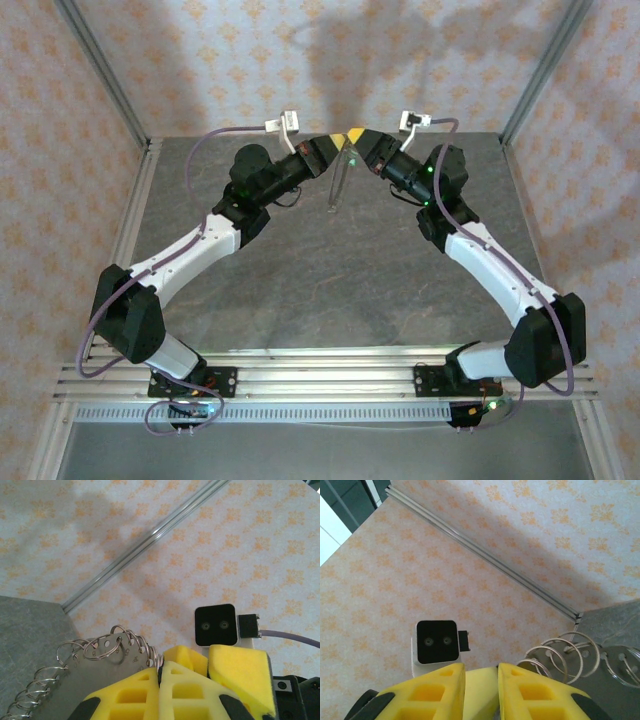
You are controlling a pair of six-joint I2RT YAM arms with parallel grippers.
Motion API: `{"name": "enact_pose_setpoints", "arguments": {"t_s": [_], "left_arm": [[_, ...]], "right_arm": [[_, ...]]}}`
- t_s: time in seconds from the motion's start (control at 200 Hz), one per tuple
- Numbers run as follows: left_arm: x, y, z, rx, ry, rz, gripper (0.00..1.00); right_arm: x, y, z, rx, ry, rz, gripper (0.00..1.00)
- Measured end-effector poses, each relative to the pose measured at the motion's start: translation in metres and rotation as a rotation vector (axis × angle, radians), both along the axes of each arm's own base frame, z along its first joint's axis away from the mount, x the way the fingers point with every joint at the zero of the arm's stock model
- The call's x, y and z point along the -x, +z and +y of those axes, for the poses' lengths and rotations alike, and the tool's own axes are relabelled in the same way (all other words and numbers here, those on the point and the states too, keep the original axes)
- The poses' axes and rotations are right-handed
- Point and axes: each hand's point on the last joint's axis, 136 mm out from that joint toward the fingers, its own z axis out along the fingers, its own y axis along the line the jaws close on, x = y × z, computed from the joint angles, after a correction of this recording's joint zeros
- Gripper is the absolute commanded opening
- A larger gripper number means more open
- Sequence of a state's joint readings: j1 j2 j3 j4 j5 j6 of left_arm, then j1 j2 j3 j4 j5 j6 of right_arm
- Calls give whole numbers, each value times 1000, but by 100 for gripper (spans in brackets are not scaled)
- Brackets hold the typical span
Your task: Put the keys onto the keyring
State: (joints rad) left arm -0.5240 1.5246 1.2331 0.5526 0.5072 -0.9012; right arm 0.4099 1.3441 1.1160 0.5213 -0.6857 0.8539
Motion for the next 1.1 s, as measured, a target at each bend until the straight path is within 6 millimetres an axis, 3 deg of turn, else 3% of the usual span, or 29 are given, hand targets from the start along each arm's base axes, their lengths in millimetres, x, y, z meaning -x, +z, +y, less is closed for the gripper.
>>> {"name": "enact_pose_setpoints", "arguments": {"t_s": [0.335, 0.806, 1.016, 1.101], "left_arm": [[0, 1, 0, 3, 0, -5, 0], [-1, 2, 2, 5, 15, -4, 0], [-1, 3, 5, 9, 29, -6, 0], [-1, 4, 6, 10, 37, -7, 0]], "right_arm": [[-1, -9, 0, 4, -4, 21, 24], [-2, -15, 8, 8, 4, 33, 14], [-5, -12, 12, 6, 8, 31, 14], [-6, -11, 14, 6, 7, 27, 7]]}}
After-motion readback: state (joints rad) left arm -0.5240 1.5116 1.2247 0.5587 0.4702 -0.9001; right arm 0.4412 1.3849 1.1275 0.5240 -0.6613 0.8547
